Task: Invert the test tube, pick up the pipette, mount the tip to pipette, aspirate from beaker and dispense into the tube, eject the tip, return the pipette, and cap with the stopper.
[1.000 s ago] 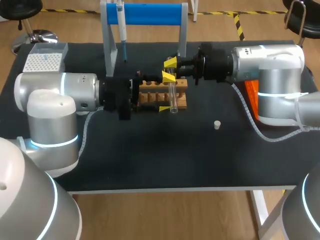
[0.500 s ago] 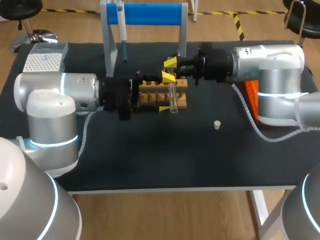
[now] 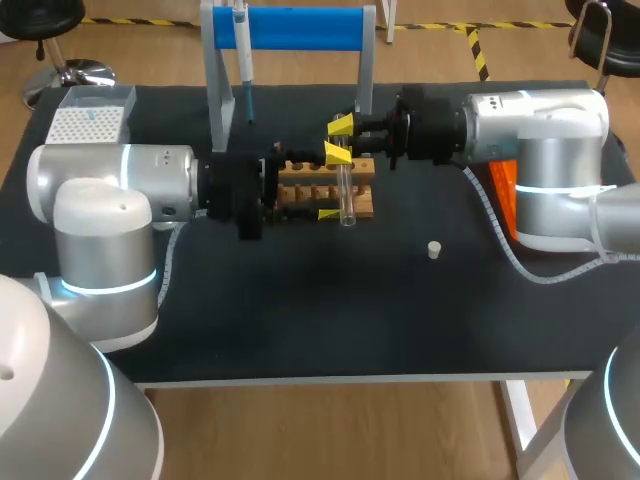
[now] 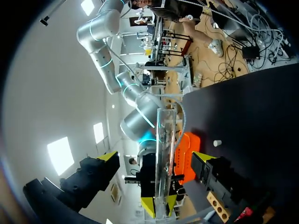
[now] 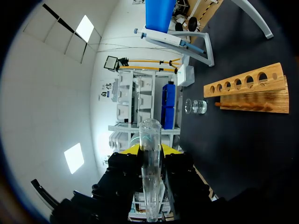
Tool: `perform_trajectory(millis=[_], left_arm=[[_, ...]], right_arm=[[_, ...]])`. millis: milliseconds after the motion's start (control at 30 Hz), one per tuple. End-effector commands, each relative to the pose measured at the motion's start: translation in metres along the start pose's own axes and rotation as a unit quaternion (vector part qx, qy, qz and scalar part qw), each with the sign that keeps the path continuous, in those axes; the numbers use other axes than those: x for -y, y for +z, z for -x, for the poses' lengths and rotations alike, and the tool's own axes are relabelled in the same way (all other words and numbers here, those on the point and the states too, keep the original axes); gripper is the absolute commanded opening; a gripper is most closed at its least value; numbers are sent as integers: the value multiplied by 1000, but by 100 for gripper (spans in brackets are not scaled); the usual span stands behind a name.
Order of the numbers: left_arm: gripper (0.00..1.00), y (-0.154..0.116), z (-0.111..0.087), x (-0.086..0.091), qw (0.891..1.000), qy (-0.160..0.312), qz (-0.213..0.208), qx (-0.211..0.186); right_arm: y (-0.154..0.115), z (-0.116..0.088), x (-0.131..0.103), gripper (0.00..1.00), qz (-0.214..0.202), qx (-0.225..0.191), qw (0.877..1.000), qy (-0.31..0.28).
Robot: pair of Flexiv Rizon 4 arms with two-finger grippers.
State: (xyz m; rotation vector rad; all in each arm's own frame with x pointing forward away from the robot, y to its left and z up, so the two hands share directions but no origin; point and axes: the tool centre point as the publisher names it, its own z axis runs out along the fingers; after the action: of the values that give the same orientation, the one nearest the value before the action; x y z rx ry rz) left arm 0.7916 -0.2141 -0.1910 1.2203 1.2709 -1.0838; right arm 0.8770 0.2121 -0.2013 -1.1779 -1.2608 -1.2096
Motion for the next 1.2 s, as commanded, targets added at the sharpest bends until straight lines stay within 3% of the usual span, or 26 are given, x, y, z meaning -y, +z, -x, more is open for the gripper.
perform_trajectory(millis=[33,333,1033,1067,1100,1133,1167,1200], left_arm=[[100,3,-1,6,1000,7,10,9],[100,6,-4,6,999,7,31,14],[100,11,-6,-3,1000,-1,32,0],[91,11,-6,-3,999,-2,32,0],[95,12,-5,-3,1000,-2,31,0],[60,12,-5,-3,1000,-3,31,-1],[49,12,-5,-3,1000,-4,31,-2],[55,12,-5,-3,1000,-5,30,-2]], right_arm=[[1,-1,0,0,0,2,1000,0],[1,-1,0,0,0,2,1000,0],[1,-1,0,0,0,2,1000,0],[1,-1,0,0,0,2,1000,0],[1,-1,0,0,0,2,1000,0],[1,-1,0,0,0,2,1000,0],[1,-1,0,0,0,2,1000,0],[1,-1,0,0,0,2,1000,0]])
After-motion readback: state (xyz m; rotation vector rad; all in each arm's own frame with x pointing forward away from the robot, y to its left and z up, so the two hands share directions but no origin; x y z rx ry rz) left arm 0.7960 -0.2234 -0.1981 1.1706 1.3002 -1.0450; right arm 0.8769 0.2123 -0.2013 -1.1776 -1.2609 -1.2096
